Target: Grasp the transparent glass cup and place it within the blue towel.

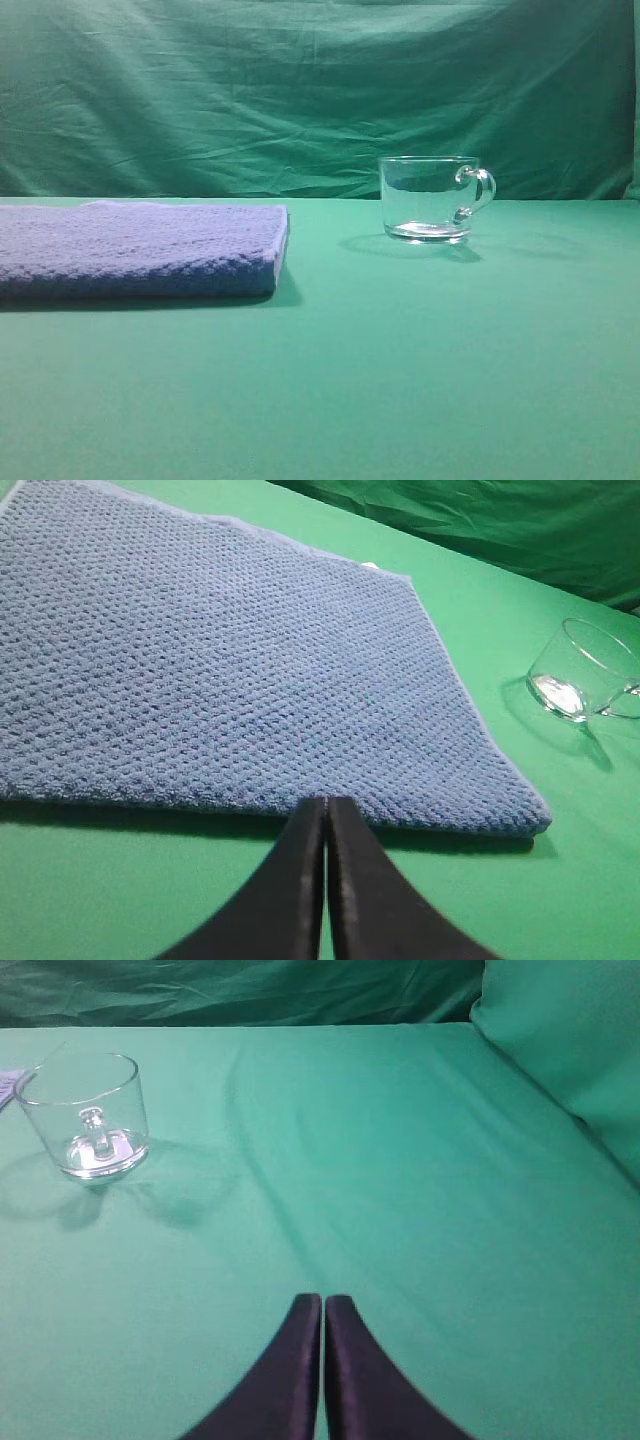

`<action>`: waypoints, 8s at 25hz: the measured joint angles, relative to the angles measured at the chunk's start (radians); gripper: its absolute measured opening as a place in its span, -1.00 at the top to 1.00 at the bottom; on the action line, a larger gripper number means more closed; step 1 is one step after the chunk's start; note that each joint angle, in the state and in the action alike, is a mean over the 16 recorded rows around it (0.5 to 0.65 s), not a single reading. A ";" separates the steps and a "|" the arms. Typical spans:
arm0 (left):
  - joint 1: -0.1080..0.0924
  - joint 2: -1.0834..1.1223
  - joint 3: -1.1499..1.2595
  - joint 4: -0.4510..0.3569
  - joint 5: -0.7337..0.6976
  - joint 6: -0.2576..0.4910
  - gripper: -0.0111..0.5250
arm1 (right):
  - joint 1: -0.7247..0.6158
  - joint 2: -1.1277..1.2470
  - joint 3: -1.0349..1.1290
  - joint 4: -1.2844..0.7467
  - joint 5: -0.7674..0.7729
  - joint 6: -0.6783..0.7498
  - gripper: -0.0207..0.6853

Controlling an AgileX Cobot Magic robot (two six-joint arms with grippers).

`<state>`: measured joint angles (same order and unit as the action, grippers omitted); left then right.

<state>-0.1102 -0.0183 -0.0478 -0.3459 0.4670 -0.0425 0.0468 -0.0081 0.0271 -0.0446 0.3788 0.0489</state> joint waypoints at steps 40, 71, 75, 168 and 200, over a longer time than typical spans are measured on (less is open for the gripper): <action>0.000 0.000 0.000 0.000 0.000 0.000 0.96 | 0.000 0.000 -0.001 0.015 -0.195 0.010 0.94; 0.000 0.000 0.000 0.000 0.000 0.000 0.96 | 0.000 0.910 -0.744 0.122 0.286 -0.092 0.94; 0.000 0.000 0.000 0.000 0.000 0.000 0.96 | 0.017 1.027 -0.842 0.177 0.380 -0.199 0.94; 0.000 0.000 0.000 0.000 0.000 0.000 0.96 | 0.782 2.320 -2.129 0.111 0.561 -0.352 0.64; 0.000 0.000 0.000 0.000 0.000 0.000 0.96 | 0.785 2.118 -2.144 -0.149 0.801 -0.245 0.71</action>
<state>-0.1102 -0.0183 -0.0478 -0.3459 0.4670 -0.0425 0.8323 2.1097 -2.1171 -0.1934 1.1802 -0.1958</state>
